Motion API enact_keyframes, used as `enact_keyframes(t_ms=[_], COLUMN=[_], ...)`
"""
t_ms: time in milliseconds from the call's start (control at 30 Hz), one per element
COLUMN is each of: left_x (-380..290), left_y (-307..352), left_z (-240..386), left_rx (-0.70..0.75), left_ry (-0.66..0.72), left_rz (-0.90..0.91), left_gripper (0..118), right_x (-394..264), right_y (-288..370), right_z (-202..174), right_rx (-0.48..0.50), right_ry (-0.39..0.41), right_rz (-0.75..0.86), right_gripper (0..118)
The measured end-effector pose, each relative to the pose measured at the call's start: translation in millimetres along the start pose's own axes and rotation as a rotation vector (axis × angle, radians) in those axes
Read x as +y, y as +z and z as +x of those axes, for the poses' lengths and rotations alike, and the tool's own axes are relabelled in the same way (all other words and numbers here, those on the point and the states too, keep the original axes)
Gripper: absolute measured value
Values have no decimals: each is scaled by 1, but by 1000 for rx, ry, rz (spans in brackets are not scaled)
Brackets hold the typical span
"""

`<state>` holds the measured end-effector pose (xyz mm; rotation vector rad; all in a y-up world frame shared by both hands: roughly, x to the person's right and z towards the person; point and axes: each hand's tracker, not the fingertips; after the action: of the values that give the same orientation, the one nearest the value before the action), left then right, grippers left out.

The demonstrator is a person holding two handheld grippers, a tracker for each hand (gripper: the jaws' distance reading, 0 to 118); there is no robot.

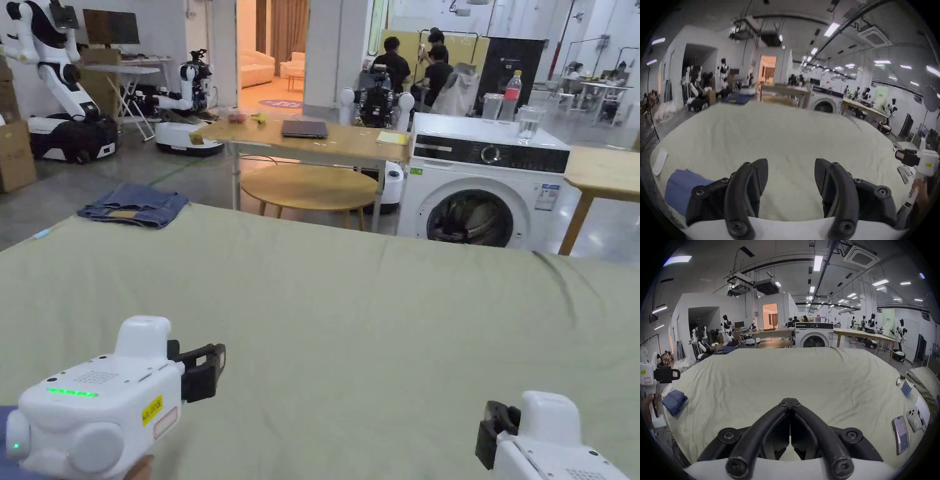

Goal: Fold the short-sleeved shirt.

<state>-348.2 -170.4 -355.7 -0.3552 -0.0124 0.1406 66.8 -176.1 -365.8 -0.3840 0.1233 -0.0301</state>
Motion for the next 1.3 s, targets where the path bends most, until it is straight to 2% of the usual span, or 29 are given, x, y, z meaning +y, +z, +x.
enact_keyframes(t_ms=[167,267,400,600,833,1033,1233,1267,1300], left_x=[-2,-1,-3,-4,-10,-12,-14,-14,-14], left_y=[-1,-2,1,5,9,14,14,14,14], left_z=[70,94,119,123,113,112,113,113,112], left_rx=[25,42,57,79,102,78,126,136,126], left_ry=[-127,-184,-209,-155,-46,-60,-60,-62,-59], left_rz=[127,152,170,192,177,190,198,196,191], left_gripper=[53,38,12,1,0,0,0,0,3], right_x=[11,16,17,17,11,4,5,6,7], right_y=[5,8,9,11,14,16,16,17,17], right_z=[4,5,6,5,-6,-10,-13,-13,-13], right_rx=[-28,-43,-59,-65,-73,-84,-92,-94,-96], right_ry=[-4,-4,-9,-51,-27,-15,14,16,15], right_rz=[72,102,138,169,183,188,193,193,192], right_gripper=[0,0,0,0,0,0,0,1,11])
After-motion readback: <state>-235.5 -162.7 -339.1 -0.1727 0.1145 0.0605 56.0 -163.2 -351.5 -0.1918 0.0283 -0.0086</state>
